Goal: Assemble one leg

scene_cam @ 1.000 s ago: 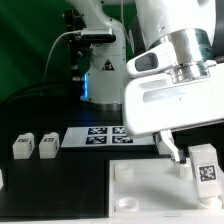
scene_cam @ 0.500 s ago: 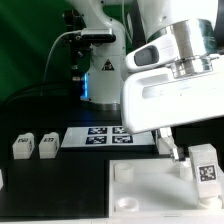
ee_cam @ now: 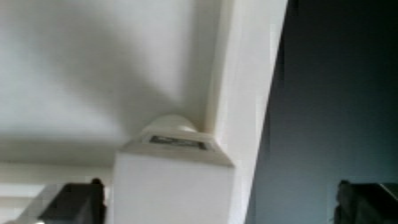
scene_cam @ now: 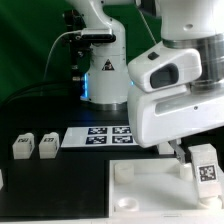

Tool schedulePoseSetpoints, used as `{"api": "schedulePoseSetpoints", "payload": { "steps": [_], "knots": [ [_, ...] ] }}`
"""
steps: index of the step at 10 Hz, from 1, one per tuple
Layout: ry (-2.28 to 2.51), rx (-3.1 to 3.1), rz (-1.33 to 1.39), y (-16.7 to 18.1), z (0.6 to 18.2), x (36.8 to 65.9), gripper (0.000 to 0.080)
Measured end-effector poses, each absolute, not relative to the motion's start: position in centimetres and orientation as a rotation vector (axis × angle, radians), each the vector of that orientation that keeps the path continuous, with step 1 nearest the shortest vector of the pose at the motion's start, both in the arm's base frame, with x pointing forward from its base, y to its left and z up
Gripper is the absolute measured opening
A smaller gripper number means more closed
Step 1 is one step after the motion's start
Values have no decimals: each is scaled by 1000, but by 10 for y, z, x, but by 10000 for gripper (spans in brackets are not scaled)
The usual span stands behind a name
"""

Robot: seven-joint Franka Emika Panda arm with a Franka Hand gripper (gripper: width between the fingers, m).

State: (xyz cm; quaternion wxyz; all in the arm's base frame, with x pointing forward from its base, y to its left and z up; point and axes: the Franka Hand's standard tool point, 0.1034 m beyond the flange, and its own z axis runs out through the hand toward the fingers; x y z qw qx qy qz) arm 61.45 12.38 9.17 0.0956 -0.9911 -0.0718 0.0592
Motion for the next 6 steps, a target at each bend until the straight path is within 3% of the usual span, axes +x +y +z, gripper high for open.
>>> {"api": "schedulePoseSetpoints", "payload": {
  "steps": [5, 6],
  "knots": [
    [-212, -2943, 89, 120, 84, 624, 637],
    [-212, -2943, 89, 120, 84, 624, 469]
  ]
}}
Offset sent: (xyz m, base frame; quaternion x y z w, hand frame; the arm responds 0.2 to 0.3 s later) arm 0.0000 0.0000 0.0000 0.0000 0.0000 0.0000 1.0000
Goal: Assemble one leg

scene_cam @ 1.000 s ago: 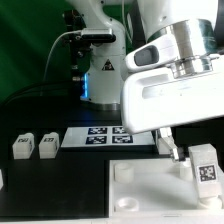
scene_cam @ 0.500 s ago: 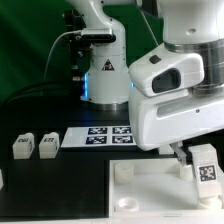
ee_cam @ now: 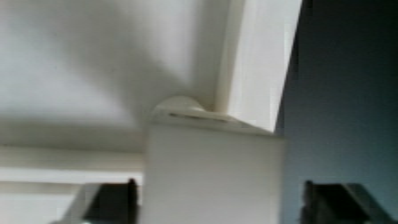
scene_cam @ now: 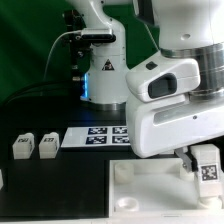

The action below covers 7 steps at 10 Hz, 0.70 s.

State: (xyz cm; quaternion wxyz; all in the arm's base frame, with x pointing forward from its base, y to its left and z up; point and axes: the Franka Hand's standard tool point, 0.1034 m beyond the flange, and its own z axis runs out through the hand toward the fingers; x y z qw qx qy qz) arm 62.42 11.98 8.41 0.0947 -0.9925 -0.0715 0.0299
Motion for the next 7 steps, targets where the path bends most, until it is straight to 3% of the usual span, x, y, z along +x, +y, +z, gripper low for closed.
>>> {"api": "schedulePoseSetpoints", "payload": {
  "steps": [1, 5, 7],
  "knots": [
    [-211, -2947, 84, 117, 84, 625, 306],
    [-96, -2952, 103, 109, 77, 632, 293],
    [369, -2933, 115, 107, 73, 642, 293]
  ]
}}
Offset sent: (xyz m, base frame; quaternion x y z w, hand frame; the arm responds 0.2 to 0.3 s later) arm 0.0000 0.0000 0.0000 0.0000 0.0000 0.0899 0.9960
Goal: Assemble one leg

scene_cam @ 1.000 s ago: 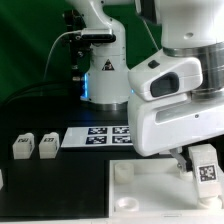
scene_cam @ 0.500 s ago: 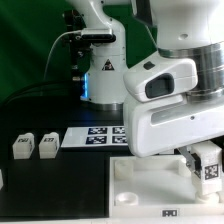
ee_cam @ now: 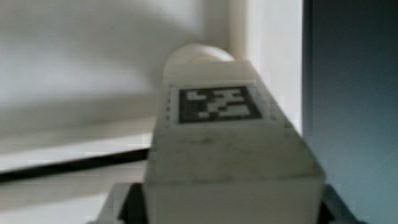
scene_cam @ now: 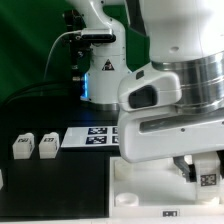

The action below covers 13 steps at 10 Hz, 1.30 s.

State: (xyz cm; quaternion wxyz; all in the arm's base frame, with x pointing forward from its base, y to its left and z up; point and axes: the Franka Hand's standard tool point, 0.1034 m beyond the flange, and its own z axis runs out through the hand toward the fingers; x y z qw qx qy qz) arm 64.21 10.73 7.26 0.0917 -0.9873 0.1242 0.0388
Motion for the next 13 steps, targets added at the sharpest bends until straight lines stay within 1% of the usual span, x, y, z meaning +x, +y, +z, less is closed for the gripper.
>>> {"api": "schedulePoseSetpoints", "payload": {
  "steps": [1, 3, 6, 10, 12, 13],
  "knots": [
    [678, -2907, 135, 104, 72, 642, 294],
    [1145, -2816, 158, 105, 74, 640, 294],
    [1616, -2622, 132, 105, 76, 635, 294],
    [2113, -2272, 105, 113, 76, 632, 294],
    [2109, -2273, 99, 114, 76, 633, 294],
    [2107, -2276, 101, 115, 75, 633, 377]
  ]
}}
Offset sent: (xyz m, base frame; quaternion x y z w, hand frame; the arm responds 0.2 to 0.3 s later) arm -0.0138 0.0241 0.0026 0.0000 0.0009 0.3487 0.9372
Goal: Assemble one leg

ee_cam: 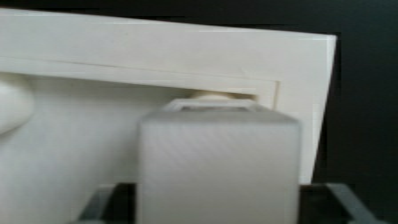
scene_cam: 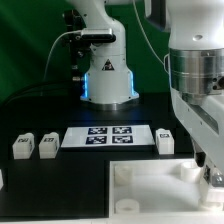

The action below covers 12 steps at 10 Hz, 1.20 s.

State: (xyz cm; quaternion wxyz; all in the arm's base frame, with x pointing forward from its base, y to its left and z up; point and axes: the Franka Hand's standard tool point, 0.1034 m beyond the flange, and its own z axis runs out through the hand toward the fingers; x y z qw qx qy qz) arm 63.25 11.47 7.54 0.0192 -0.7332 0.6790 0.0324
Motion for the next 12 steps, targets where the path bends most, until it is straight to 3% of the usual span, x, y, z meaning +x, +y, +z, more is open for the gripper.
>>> {"api": "schedulePoseSetpoints", "payload": {
  "steps": [1, 2, 3, 7, 12],
  "knots": [
    [2095, -2288, 101, 115, 75, 632, 513],
    [1928, -2433, 106, 114, 77, 632, 513],
    [1845, -2491, 99, 118, 79, 634, 620],
    [1267, -2813, 79, 126, 82, 634, 648],
    [157, -3152, 37, 118, 72, 626, 649]
  ]
}}
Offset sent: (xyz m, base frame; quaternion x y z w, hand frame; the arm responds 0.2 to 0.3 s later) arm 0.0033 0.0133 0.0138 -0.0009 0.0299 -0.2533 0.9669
